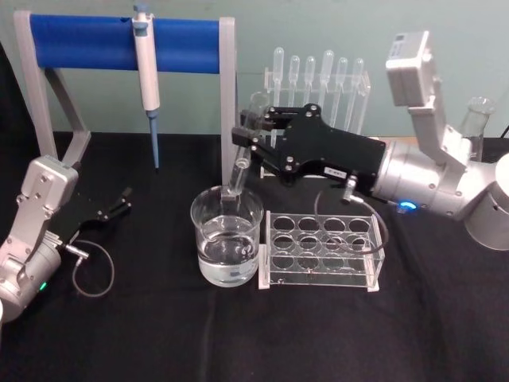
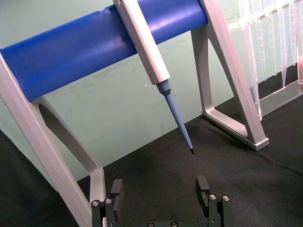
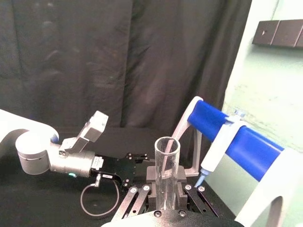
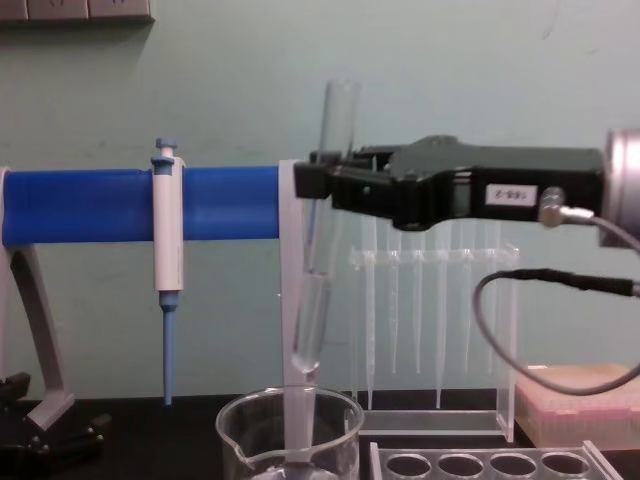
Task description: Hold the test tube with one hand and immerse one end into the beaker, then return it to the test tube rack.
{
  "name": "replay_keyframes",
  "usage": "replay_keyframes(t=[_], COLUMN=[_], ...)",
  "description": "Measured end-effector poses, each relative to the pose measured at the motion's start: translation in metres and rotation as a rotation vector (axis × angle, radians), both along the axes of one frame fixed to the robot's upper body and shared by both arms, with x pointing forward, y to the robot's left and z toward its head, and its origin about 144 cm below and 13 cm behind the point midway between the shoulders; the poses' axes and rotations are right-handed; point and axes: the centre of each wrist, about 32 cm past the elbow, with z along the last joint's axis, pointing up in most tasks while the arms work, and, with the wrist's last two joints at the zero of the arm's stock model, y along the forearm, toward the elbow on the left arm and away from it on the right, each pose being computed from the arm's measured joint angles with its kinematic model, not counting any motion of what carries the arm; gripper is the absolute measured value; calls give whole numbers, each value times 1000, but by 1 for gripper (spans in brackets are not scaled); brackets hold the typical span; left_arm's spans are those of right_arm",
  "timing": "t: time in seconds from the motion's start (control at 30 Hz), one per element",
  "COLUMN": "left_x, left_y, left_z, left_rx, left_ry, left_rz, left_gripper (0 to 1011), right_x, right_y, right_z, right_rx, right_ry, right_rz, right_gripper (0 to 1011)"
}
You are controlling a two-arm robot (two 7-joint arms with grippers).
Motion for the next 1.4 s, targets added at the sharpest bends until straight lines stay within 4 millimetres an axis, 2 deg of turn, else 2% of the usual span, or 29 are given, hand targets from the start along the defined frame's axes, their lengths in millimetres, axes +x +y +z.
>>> replay_keyframes(t=[0.23, 0.47, 0.63, 0.8, 0.97, 1.4], left_x=[0, 0, 0, 0, 0, 0], left_y=[0, 0, 0, 0, 0, 0], left_z=[0, 0, 0, 0, 0, 0], left_rx=[0, 0, 0, 0, 0, 0], left_ry=[0, 0, 0, 0, 0, 0], left_rz=[0, 0, 0, 0, 0, 0], left_gripper=[1000, 1000, 1000, 1000, 1000, 1000], right_x=[-14, -32, -51, -61, -64, -58], right_y=[-17, -45, -72, -84, -89, -86], right_z=[5, 1, -14, -27, -37, -53], right_rx=[3, -3, -16, -18, -11, -14], right_ry=[-26, -41, -16, 5, 22, 41], right_rz=[-17, -28, -60, -88, -107, -132], right_gripper=[236, 236, 236, 236, 236, 236])
